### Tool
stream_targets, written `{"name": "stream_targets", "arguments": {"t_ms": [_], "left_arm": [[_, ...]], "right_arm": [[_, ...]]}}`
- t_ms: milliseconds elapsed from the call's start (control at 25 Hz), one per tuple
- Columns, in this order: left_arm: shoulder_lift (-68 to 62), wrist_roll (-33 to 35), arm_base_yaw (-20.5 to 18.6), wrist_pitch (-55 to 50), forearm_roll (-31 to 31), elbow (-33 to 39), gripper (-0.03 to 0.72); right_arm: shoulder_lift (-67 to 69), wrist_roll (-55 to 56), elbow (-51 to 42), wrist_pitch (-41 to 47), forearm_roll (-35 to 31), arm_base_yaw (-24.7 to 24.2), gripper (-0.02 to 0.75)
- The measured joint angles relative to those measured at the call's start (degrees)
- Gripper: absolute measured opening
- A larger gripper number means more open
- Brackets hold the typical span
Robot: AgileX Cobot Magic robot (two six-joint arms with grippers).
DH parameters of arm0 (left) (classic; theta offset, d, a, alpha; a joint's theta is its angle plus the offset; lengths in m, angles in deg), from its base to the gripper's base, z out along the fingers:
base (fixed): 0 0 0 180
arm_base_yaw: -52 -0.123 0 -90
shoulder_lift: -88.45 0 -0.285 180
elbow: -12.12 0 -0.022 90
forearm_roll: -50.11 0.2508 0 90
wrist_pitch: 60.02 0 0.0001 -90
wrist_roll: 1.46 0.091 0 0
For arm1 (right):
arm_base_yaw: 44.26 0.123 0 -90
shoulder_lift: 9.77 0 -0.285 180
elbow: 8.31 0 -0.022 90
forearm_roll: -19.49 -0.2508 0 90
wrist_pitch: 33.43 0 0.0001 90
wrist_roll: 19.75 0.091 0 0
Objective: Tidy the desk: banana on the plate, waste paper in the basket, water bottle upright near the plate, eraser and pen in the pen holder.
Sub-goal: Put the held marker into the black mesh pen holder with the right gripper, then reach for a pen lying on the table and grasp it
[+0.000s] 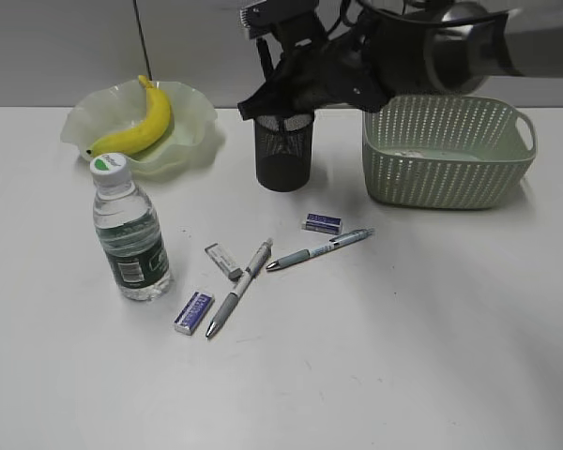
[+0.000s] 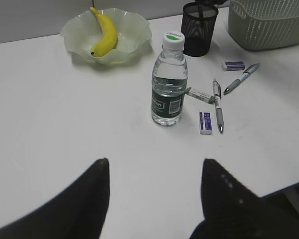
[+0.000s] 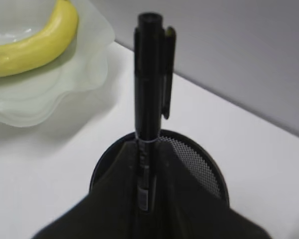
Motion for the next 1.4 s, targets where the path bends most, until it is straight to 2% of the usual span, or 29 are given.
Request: {"name": "stream_targets", "arguments": {"t_ms": [40, 120, 160, 320, 360, 440, 640, 760, 840, 960, 1120, 1400], "left_arm": [[0.0, 0.0, 0.0, 0.0, 0.0, 0.0, 0.435], [0.0, 0.0, 0.0, 0.0, 0.0, 0.0, 0.435], [0.0, 0.0, 0.0, 0.0, 0.1, 0.0, 0.435], [0.0, 0.0, 0.0, 0.0, 0.1, 0.0, 0.435], [0.0, 0.0, 0.0, 0.0, 0.1, 0.0, 0.435], [0.0, 0.0, 0.0, 0.0, 0.1, 0.0, 0.435], [0.0, 0.0, 0.0, 0.0, 0.1, 0.0, 0.435], [0.0, 0.0, 0.0, 0.0, 0.1, 0.0, 0.435], [0.0, 0.0, 0.0, 0.0, 0.1, 0.0, 0.435], [0.0, 0.0, 0.0, 0.0, 0.1, 0.0, 0.435], [0.0, 0.0, 0.0, 0.0, 0.1, 0.0, 0.435], [0.0, 0.0, 0.0, 0.0, 0.1, 0.0, 0.435]], "right_arm": [[0.5, 1.1, 0.0, 0.1, -0.4, -0.1, 0.092], [0.8, 3.0, 0.0, 0.2, -1.2, -0.3, 0.144], [0.8, 3.5, 0.0, 0.2, -1.4, -0.3, 0.190], [-0.4, 3.8, 0.0, 0.9, -1.9, -0.4, 0.464], [-1.0, 3.8, 0.0, 2.1, -2.2, -0.4, 0.513], [-3.4, 3.9, 0.0, 6.6, -2.8, -0.4, 0.550], [-11.9, -1.3, 0.0, 26.8, -4.1, 0.1, 0.522], [-17.9, -8.6, -0.3, 39.1, -7.5, 1.1, 0.472], [-22.4, -12.3, -2.7, 44.2, -10.8, 1.6, 0.423], [-31.6, -14.0, -10.9, 46.2, -14.6, 1.8, 0.350], [-47.2, -15.2, -26.4, 46.9, -16.5, 1.8, 0.259], [-79.0, -20.7, -51.3, 49.2, -22.5, 1.8, 0.227]]}}
